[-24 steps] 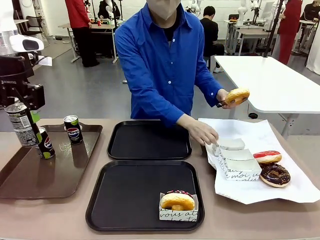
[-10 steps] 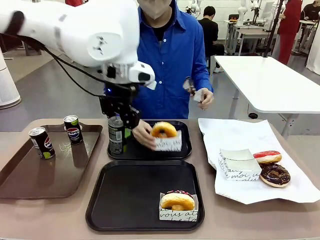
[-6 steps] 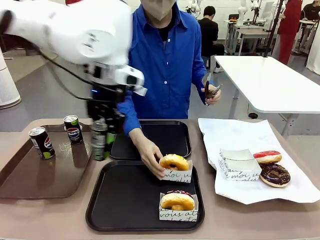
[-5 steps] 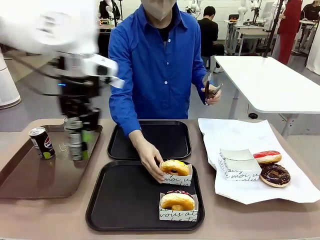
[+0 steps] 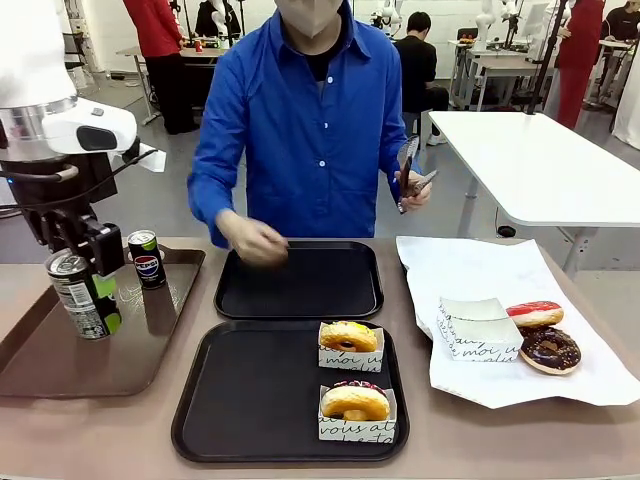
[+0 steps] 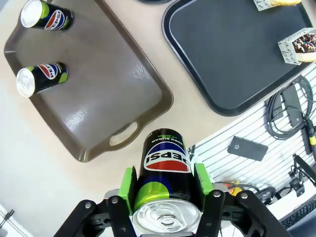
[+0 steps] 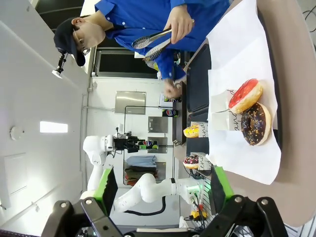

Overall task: Set up donuts and drinks on trays.
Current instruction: Pick up one Pepsi coke and place it on the Flat Tray.

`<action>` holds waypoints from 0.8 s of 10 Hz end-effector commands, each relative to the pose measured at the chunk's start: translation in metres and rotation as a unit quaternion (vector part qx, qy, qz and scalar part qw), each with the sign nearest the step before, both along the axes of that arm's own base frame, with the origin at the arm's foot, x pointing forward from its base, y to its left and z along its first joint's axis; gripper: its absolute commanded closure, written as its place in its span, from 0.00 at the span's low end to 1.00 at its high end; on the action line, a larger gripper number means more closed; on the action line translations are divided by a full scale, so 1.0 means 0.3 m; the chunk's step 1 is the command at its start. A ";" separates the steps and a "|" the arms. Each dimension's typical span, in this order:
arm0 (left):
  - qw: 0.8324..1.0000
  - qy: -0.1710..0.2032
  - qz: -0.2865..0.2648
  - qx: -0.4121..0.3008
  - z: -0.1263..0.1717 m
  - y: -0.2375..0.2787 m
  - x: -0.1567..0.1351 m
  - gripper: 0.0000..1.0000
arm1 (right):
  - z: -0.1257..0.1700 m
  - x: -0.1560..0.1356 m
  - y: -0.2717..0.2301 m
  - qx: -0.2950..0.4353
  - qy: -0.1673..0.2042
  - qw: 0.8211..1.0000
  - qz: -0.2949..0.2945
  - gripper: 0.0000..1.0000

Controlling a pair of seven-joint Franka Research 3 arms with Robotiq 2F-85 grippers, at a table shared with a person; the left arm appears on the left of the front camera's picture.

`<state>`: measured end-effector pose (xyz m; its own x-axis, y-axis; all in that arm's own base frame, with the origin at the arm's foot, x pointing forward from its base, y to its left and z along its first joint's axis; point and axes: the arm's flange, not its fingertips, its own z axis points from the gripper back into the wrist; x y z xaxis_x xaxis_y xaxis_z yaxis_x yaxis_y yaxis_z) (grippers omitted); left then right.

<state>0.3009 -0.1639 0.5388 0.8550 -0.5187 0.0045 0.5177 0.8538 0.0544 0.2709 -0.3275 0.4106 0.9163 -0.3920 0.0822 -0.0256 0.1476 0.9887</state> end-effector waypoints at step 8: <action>0.995 -0.088 -0.034 -0.030 -0.119 -0.585 0.255 0.42 | 0.004 -0.002 0.003 0.006 -0.003 1.000 -0.003 0.00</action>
<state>0.3579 -0.3260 0.5014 0.7778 -0.5979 0.1936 0.5990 0.7985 0.0597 0.2708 -0.3275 0.4109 0.9162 -0.3921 0.0831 -0.0263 0.1480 0.9886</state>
